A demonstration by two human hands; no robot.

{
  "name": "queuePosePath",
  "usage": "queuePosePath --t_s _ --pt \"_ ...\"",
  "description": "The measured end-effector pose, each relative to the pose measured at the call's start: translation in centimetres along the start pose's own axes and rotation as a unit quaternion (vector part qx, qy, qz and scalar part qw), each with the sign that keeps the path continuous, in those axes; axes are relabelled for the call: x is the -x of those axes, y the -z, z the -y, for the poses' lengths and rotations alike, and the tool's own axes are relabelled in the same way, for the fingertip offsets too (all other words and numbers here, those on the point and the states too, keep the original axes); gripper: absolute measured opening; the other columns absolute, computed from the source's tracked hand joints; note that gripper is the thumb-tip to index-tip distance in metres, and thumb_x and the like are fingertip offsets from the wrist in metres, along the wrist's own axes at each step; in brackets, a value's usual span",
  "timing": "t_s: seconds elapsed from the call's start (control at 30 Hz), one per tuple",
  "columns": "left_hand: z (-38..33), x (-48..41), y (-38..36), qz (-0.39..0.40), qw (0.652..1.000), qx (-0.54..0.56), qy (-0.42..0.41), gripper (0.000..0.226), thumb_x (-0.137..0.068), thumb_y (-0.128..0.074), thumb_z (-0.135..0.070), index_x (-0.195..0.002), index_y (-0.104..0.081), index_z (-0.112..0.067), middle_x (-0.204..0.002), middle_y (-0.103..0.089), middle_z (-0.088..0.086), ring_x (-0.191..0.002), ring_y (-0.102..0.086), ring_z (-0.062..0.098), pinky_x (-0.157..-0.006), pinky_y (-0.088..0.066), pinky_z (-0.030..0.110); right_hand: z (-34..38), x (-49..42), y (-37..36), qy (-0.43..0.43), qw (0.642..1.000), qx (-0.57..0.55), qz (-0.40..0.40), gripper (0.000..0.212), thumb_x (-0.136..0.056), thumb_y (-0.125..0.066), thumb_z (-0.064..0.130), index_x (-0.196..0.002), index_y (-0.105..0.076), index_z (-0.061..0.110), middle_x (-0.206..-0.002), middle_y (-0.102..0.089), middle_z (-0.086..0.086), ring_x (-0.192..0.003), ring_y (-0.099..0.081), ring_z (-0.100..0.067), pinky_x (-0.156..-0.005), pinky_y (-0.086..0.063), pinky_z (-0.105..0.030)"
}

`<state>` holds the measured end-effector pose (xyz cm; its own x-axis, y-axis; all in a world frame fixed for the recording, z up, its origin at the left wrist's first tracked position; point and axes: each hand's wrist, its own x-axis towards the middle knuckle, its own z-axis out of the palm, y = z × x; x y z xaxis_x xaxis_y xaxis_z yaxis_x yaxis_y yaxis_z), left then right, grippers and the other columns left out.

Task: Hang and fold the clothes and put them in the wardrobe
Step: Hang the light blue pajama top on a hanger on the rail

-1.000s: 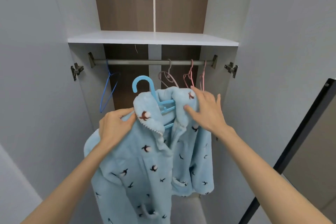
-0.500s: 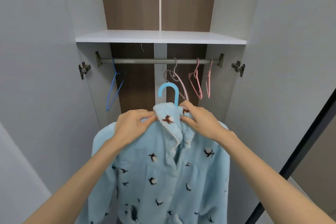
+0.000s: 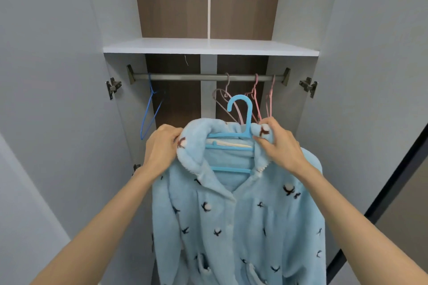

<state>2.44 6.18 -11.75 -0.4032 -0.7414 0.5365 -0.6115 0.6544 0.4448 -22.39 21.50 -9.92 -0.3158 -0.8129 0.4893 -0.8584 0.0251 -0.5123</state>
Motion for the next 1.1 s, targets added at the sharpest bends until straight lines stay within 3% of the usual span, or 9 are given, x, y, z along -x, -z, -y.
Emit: queuePosePath --t_s 0.13,0.3,0.43,0.6,0.67,0.8,0.87,0.93,1.1 --pt "0.5 -0.8 -0.1 0.075 0.996 0.052 0.007 0.027 -0.094 -0.048 -0.017 -0.073 -0.064 -0.013 -0.069 -0.062 0.006 -0.067 -0.046 0.018 -0.061 -0.036 0.032 0.1 0.4 -0.6 -0.011 0.999 0.011 -0.035 0.017 -0.091 -0.056 0.034 -0.102 -0.045 0.027 -0.079 -0.063 0.001 -0.072 -0.057 -0.027 -0.06 -0.041 -0.033" --pt "-0.1 -0.5 0.4 0.062 0.989 0.131 -0.042 0.028 -0.097 -0.045 -0.01 -0.11 -0.069 -0.016 -0.111 -0.065 -0.006 -0.107 -0.055 0.009 -0.092 -0.041 0.023 -0.4 0.6 -0.6 -0.037 0.996 0.023 -0.076 0.015 -0.092 -0.055 0.036 -0.1 -0.046 0.026 -0.077 -0.062 0.001 -0.072 -0.055 -0.03 -0.06 -0.035 -0.03" --pt "-1.6 -0.8 0.6 0.14 0.969 0.188 0.08 0.033 -0.092 -0.044 -0.054 -0.108 -0.062 -0.031 -0.099 -0.064 -0.014 -0.093 -0.058 0.004 -0.079 -0.042 0.022 0.0 0.4 -0.6 -0.017 0.994 0.032 -0.102 0.016 -0.091 -0.056 0.036 -0.1 -0.048 0.025 -0.075 -0.062 -0.001 -0.07 -0.054 -0.028 -0.059 -0.037 -0.032" --pt "-1.8 -1.5 -0.9 0.071 0.9 0.363 0.233 0.025 -0.087 -0.065 -0.03 -0.104 -0.062 -0.013 -0.1 -0.065 0.003 -0.092 -0.06 0.018 -0.069 -0.046 0.025 0.6 0.6 -0.6 0.025 0.996 0.025 -0.078 0.018 -0.089 -0.059 0.032 -0.103 -0.048 0.025 -0.075 -0.061 -0.001 -0.07 -0.054 -0.026 -0.062 -0.039 -0.032" --pt "-0.8 -1.5 -1.1 0.033 0.915 0.312 0.255 0.026 -0.088 -0.063 -0.03 -0.105 -0.06 -0.01 -0.099 -0.061 0.003 -0.091 -0.056 0.018 -0.066 -0.041 0.025 0.4 0.8 -0.5 0.03 0.997 0.015 -0.075 0.018 -0.089 -0.059 0.03 -0.102 -0.048 0.024 -0.075 -0.062 0.0 -0.068 -0.054 -0.025 -0.065 -0.036 -0.029" --pt "0.0 -0.4 -1.0 -0.016 0.997 0.003 0.075 0.028 -0.089 -0.061 -0.029 -0.115 -0.061 -0.017 -0.115 -0.047 0.005 -0.107 -0.045 0.022 -0.087 -0.036 0.032 0.1 1.3 -0.9 0.016 0.998 0.013 -0.065 0.019 -0.089 -0.059 0.029 -0.102 -0.047 0.025 -0.074 -0.062 0.0 -0.067 -0.055 -0.025 -0.066 -0.034 -0.029" --pt "-1.5 -0.2 -0.6 -0.04 0.995 -0.036 -0.089 0.029 -0.088 -0.061 -0.028 -0.117 -0.062 -0.025 -0.122 -0.045 0.003 -0.113 -0.042 0.021 -0.093 -0.032 0.036 0.1 1.3 -1.4 0.011 0.999 0.007 -0.053 0.019 -0.088 -0.059 0.029 -0.101 -0.046 0.026 -0.076 -0.062 0.0 -0.07 -0.055 -0.026 -0.065 -0.036 -0.03" --pt "-3.7 -0.2 -0.7 0.065 0.974 -0.059 -0.211 0.035 -0.092 -0.054 -0.036 -0.126 -0.055 -0.03 -0.126 -0.05 -0.004 -0.115 -0.044 0.017 -0.099 -0.028 0.035 0.6 1.2 -1.7 0.01 0.999 -0.002 -0.03 0.02 -0.087 -0.059 0.029 -0.102 -0.046 0.027 -0.083 -0.063 0.002 -0.076 -0.056 -0.027 -0.067 -0.043 -0.035" --pt "-5.2 0.3 -2.4 0.176 0.959 -0.067 -0.214 0.032 -0.1 -0.039 -0.029 -0.127 -0.056 -0.024 -0.12 -0.062 -0.004 -0.105 -0.053 0.017 -0.091 -0.036 0.028 1.3 0.9 -1.6 0.018 0.998 -0.057 0.02 0.02 -0.087 -0.063 0.031 -0.101 -0.048 0.03 -0.088 -0.061 0.01 -0.081 -0.058 -0.017 -0.069 -0.047 -0.029"
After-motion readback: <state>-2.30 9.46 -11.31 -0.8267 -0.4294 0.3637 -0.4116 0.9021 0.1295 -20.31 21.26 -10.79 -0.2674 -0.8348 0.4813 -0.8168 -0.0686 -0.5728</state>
